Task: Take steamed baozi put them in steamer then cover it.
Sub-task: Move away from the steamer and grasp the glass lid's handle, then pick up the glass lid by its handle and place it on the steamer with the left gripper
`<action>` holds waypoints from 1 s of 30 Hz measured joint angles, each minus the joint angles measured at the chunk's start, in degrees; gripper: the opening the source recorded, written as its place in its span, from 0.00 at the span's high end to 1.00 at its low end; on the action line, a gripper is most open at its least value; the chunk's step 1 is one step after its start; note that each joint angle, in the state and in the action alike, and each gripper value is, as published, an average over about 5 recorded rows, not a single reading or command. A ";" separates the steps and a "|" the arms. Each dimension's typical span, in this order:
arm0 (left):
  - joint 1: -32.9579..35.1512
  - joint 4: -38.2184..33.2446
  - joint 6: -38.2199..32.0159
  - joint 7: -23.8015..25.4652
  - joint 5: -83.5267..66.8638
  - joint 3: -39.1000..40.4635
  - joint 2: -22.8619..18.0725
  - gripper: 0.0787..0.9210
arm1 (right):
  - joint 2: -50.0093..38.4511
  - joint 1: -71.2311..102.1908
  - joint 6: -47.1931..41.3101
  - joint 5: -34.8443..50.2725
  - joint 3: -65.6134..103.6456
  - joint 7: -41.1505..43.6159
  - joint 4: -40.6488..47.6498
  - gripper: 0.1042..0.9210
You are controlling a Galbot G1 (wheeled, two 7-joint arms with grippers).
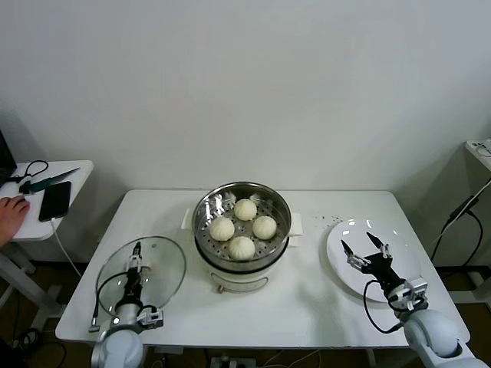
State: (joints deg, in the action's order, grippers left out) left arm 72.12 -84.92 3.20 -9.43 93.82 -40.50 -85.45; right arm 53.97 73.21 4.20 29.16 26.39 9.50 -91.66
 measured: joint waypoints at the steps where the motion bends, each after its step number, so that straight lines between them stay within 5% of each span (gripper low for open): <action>1: -0.13 0.21 -0.05 0.00 -0.06 -0.02 0.03 0.37 | 0.08 0.01 0.03 -0.09 0.02 0.05 0.03 0.12; 17: 0.61 -1.36 -0.08 0.73 -2.29 0.45 1.01 0.90 | 0.44 0.10 0.67 -0.60 0.51 0.78 0.59 0.12; 30: 6.48 -13.69 4.14 2.91 -6.93 2.21 3.16 0.92 | 0.00 -0.49 0.56 -0.60 0.55 0.84 0.69 0.12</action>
State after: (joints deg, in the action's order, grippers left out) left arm 78.61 -98.61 7.34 -6.52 86.89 -38.29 -82.29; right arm 53.97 72.73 4.75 28.55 26.94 10.34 -90.97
